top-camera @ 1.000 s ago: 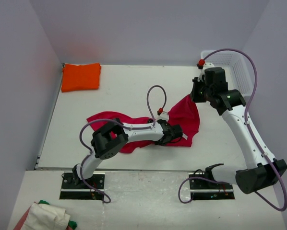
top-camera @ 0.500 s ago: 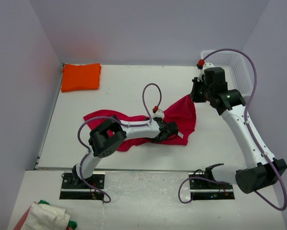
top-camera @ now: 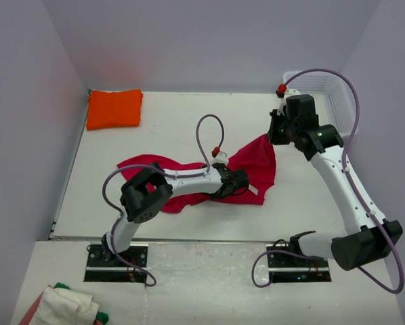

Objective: Fold and stack the t-shirts
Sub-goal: Flatten out the tshirt

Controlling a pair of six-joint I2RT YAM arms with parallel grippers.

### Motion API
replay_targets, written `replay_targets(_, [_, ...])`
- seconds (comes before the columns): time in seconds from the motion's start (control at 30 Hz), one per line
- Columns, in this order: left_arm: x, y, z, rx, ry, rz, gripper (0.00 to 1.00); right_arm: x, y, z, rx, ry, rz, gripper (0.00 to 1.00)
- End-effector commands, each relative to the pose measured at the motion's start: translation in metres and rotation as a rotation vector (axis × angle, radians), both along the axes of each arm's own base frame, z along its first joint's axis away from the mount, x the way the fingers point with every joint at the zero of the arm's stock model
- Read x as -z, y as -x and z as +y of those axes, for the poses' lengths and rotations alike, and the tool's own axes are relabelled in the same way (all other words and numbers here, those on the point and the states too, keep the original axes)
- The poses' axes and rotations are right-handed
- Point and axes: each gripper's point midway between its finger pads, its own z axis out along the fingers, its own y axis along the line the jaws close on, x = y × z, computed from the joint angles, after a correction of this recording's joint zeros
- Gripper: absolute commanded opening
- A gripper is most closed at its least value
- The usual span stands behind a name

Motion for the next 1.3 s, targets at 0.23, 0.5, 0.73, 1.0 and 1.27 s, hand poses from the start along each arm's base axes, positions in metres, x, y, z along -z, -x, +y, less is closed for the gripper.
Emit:
replay_targets(0.23, [-0.108,0.04,0.017,-0.004,0.111,-0.131,0.0,-0.041,-0.013,-0.008,0.054,0.018,-0.106,0.0])
replay_targets(0.5, [-0.249,0.073,0.049,0.154,0.499,-0.221,0.0,-0.117,-0.01,-0.015,0.067,0.0,-0.27,0.0])
replay_targets(0.73, [-0.375,0.062,0.143,0.146,0.544,-0.567,0.0,-0.198,0.015,-0.025,0.066,-0.03,-0.446,0.0])
replay_targets(1.0, [-0.443,0.037,0.218,-0.084,0.285,-0.781,0.0,-0.289,0.064,-0.043,0.077,-0.078,-0.707,0.0])
replay_targets(1.27, [-0.516,0.04,0.259,-0.348,0.193,-0.955,0.0,-0.39,0.162,-0.058,0.0,-0.174,-1.021,0.0])
